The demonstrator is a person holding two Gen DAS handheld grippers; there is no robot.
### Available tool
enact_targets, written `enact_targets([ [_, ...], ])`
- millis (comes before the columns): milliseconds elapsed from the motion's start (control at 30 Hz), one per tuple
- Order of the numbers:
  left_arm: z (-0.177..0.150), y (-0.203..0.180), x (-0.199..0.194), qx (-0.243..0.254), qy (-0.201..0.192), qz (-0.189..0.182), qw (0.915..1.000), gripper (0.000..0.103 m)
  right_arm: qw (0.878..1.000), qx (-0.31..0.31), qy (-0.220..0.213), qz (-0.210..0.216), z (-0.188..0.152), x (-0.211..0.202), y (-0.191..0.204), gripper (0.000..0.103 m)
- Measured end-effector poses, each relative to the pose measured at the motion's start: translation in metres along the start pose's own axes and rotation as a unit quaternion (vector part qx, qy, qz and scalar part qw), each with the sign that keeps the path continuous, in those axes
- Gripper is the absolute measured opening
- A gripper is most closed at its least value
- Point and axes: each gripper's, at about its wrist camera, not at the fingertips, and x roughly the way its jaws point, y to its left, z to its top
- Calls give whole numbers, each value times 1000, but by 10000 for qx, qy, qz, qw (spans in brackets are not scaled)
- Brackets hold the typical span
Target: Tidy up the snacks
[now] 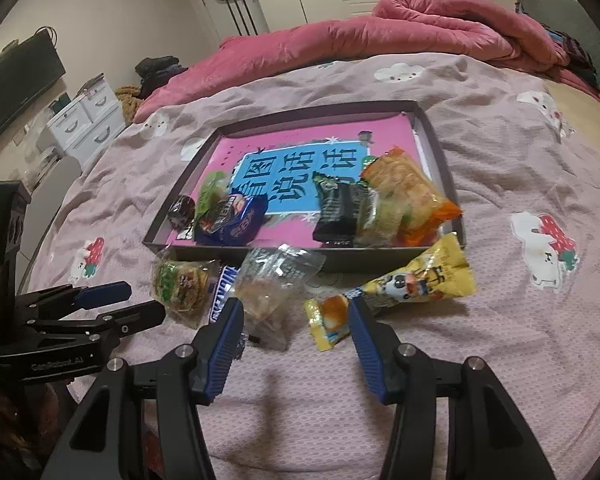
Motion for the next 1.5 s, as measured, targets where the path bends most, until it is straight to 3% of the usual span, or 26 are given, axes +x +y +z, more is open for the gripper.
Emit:
enact_targets([
  [300,-1,3,8,-57,107,-32,9999,67,9997,0,181,147,-4,11,7,60],
  [767,11,0,32,-82,260,-67,9996,68,9994,118,277,191,-4,21,7,60],
  [933,14,3,38,-131,264,-45,9996,74,9992,152,309,224,-1,27,9,61],
  [1200,17,5,43,-158,264,-97,9995,75,9985,222,403,290,3,40,10,61],
  [1500,17,7,45,-196,254,-132,9994,76,9968,383,473,511,6,55,4,61],
])
